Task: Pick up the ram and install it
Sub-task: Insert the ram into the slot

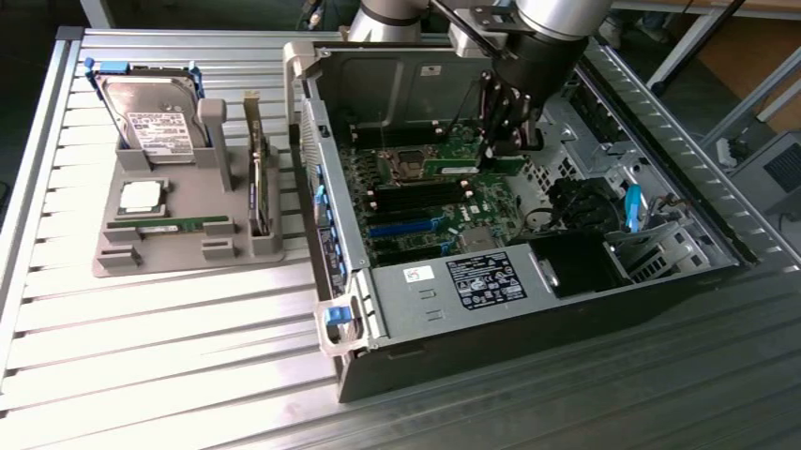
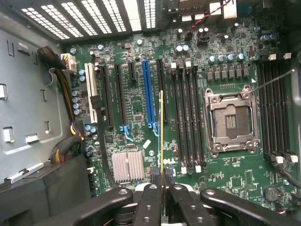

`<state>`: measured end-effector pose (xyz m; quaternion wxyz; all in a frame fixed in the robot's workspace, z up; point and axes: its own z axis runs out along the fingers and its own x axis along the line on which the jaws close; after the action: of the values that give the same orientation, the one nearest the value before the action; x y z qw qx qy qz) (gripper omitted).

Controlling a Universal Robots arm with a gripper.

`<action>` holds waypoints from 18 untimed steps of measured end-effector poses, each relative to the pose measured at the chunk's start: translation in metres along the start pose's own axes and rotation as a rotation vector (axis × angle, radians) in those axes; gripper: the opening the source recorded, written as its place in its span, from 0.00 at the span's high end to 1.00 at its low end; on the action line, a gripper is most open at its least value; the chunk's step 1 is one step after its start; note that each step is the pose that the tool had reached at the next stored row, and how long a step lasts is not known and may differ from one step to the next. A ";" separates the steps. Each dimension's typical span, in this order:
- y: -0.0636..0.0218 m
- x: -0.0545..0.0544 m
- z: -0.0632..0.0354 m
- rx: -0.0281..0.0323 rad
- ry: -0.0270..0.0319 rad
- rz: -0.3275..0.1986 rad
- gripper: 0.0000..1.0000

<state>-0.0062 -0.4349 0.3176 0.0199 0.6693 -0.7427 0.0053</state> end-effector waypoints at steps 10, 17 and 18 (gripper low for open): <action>-0.0002 0.000 0.0084 0.0000 0.0000 0.000 0.89; -0.0003 0.000 0.0136 0.0001 0.0000 0.000 0.89; -0.0003 0.000 0.0140 0.0000 0.0001 0.000 0.89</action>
<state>-0.0062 -0.4349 0.3036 0.0199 0.6693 -0.7427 0.0054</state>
